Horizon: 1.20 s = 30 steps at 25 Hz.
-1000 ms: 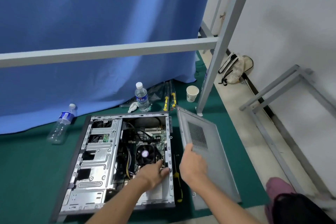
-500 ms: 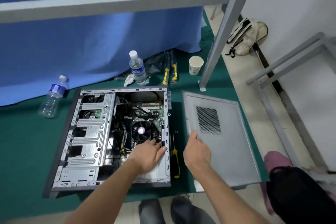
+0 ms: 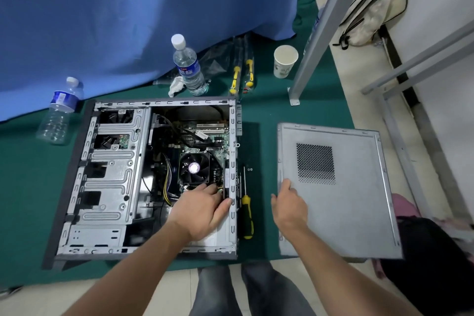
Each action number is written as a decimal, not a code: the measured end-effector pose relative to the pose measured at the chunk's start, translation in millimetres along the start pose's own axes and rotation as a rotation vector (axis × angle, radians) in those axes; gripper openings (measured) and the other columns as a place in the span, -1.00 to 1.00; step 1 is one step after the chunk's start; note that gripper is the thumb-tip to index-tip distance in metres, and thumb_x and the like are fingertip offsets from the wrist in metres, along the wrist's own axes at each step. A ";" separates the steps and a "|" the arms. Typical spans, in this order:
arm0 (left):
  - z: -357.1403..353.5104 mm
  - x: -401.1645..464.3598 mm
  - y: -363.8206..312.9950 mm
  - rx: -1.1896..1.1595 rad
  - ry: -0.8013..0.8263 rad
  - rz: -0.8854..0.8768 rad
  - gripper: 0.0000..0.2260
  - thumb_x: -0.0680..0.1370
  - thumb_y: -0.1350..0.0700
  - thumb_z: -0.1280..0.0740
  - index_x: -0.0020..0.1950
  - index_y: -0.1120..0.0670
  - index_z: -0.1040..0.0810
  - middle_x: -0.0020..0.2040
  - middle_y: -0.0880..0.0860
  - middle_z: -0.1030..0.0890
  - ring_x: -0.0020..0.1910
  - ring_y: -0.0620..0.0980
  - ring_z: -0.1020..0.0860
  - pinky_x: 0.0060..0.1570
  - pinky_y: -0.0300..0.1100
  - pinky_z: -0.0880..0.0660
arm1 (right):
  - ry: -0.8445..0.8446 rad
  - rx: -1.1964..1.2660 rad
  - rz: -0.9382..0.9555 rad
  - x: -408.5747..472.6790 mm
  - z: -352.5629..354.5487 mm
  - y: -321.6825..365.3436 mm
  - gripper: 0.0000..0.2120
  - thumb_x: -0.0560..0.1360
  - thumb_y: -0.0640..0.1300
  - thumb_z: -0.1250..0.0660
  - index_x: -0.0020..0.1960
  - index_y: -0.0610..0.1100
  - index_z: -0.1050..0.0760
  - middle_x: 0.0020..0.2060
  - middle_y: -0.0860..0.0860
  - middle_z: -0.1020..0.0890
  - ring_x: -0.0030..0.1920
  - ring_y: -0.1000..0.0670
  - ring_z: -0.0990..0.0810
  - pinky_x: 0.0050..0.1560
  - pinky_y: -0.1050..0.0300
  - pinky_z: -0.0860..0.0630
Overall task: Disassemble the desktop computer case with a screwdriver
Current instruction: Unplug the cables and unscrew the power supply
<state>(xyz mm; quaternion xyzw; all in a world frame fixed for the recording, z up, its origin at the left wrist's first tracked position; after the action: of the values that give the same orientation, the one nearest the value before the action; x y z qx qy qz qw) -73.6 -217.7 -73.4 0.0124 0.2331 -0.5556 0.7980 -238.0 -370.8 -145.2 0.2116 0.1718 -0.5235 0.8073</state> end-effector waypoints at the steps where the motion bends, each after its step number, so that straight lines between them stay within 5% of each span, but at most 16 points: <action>1: -1.0 0.4 0.3 -0.002 -0.002 0.001 -0.33 0.58 -0.27 0.28 -0.11 0.01 -0.57 -0.12 0.00 -0.54 -0.04 0.03 -0.51 0.01 -0.03 -0.49 | 0.025 0.006 0.006 -0.4 -7.0 0.2 -0.80 0.63 -0.03 -0.20 0.08 -0.11 -0.22 -0.14 -0.03 -0.53 -0.27 -0.02 -0.44 -0.30 0.12 -0.37; 6: -1.5 1.3 1.2 -0.001 -0.008 0.014 -0.35 0.59 -0.27 0.27 -0.14 0.00 -0.54 -0.17 -0.04 -0.47 -0.12 0.00 -0.47 -0.11 -0.05 -0.48 | 0.132 0.063 0.065 -14.6 -37.0 16.3 -0.77 0.61 -0.20 -0.20 0.25 -0.19 -0.31 0.05 -0.08 -0.58 -0.03 -0.06 -0.58 -0.19 0.17 -0.45; 11: -2.2 1.2 1.5 -0.017 0.000 0.022 -0.35 0.59 -0.27 0.25 -0.13 0.01 -0.55 -0.16 -0.03 -0.49 -0.14 0.00 -0.46 -0.12 0.01 -0.50 | 0.051 0.101 -0.029 -18.7 -31.5 2.6 -0.80 0.62 -0.10 -0.19 0.19 -0.13 -0.27 0.06 -0.06 -0.49 -0.21 0.00 -0.45 -0.33 0.25 -0.30; 18: -4.2 0.9 3.1 -0.017 -0.010 0.018 -0.35 0.59 -0.28 0.25 -0.13 0.01 -0.55 -0.15 -0.04 -0.49 -0.13 0.00 -0.47 -0.15 -0.02 -0.49 | 0.202 0.153 0.110 5.9 -24.2 20.7 -0.75 0.54 -0.37 -0.21 0.16 -0.15 -0.30 -0.01 -0.04 -0.47 -0.18 0.03 -0.43 -0.19 0.20 -0.34; 22: -5.6 0.4 4.3 -0.018 -0.016 0.020 -0.36 0.58 -0.29 0.26 -0.14 0.00 -0.53 -0.15 -0.06 -0.48 -0.12 -0.02 -0.47 -0.14 -0.02 -0.49 | 0.231 0.362 0.025 7.3 -16.0 19.7 -0.88 0.61 -0.26 -0.16 0.12 -0.11 -0.30 -0.03 -0.02 -0.47 -0.17 0.05 -0.48 -0.16 0.20 -0.38; 26: -5.7 -0.4 3.7 -0.026 -0.042 0.011 -0.38 0.59 -0.29 0.25 -0.15 -0.01 -0.51 -0.14 -0.05 -0.49 -0.10 -0.01 -0.49 -0.12 -0.03 -0.49 | 0.176 0.689 -0.083 -25.5 -0.4 18.8 -0.81 0.65 -0.10 -0.17 0.25 -0.10 -0.34 -0.06 0.00 -0.56 -0.16 0.02 -0.58 -0.18 0.20 -0.50; 28: -6.4 1.3 2.5 -0.052 -0.052 0.009 -0.39 0.60 -0.28 0.24 -0.16 -0.02 -0.51 -0.15 -0.05 -0.50 -0.10 -0.01 -0.49 -0.11 -0.03 -0.49 | 0.165 0.820 -0.067 -45.2 4.7 32.0 -0.82 0.65 -0.02 -0.15 0.22 -0.02 -0.37 0.01 0.00 -0.58 -0.01 -0.02 -0.60 0.05 0.04 -0.57; 30: -4.7 -0.8 2.0 -0.073 -0.066 0.008 -0.41 0.62 -0.25 0.22 -0.16 -0.02 -0.51 -0.17 -0.05 -0.50 -0.12 -0.01 -0.49 -0.11 -0.04 -0.49 | 0.128 0.869 0.000 -62.2 9.9 54.0 -0.78 0.65 0.03 -0.13 0.27 0.04 -0.36 0.18 0.06 -0.52 0.18 0.02 -0.52 0.23 0.09 -0.44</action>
<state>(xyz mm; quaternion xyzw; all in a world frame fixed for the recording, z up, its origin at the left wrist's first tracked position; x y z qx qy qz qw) -73.7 -214.9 -77.8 -0.0341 0.2266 -0.5438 0.8073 -212.4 -308.4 -97.0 0.5635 -0.0145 -0.5330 0.6310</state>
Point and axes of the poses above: each hand's wrist, its own x-axis towards the middle knuckle, its own z-axis out of the back of the hand, y = z × x, the point moved 1 cm from there along x, towards the middle knuckle
